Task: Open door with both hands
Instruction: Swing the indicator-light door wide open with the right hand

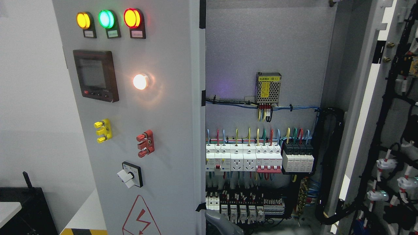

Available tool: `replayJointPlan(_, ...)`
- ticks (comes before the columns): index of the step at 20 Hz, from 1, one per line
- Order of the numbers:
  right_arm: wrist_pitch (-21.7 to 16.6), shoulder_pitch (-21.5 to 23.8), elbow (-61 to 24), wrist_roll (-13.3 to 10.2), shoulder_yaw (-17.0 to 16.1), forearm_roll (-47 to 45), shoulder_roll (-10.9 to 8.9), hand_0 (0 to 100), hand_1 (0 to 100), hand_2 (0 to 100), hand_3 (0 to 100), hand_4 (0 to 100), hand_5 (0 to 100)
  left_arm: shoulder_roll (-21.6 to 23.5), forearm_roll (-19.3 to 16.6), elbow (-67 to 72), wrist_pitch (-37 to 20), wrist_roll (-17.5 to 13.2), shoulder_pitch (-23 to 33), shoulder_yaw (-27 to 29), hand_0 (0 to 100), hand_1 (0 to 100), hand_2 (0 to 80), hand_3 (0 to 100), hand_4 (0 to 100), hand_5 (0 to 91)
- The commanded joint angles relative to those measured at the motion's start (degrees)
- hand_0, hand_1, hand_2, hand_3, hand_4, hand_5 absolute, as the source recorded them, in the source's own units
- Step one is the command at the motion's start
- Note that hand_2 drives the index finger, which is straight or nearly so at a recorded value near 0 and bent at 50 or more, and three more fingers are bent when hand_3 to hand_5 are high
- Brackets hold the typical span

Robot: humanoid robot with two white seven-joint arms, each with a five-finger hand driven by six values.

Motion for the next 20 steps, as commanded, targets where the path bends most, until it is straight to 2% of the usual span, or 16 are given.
replayJointPlan(1, 0.04, -0.31, -1.59, 0.01, 2.85, -0.37, -0.25, 38, 0, 0, 0, 0, 0, 0.00, -0.01, -0.04, -0.01, -0.01, 0.02, 0.00, 0, 0, 0.0, 0, 0, 0.0)
replayJointPlan(8, 0.04, -0.40, -3.69, 0.01, 3.56, -2.48, -0.16, 38, 0, 0, 0, 0, 0, 0.00, -0.01, -0.04, -0.01, -0.01, 0.02, 0.00, 0, 0, 0.0, 0, 0, 0.0)
replayJointPlan(20, 0.04, 0.13, -7.56, 0.01, 6.63, -2.92, 0.02, 38, 0, 0, 0, 0, 0, 0.00, -0.01, -0.04, -0.01, -0.01, 0.02, 0.00, 0, 0, 0.0, 0, 0, 0.0)
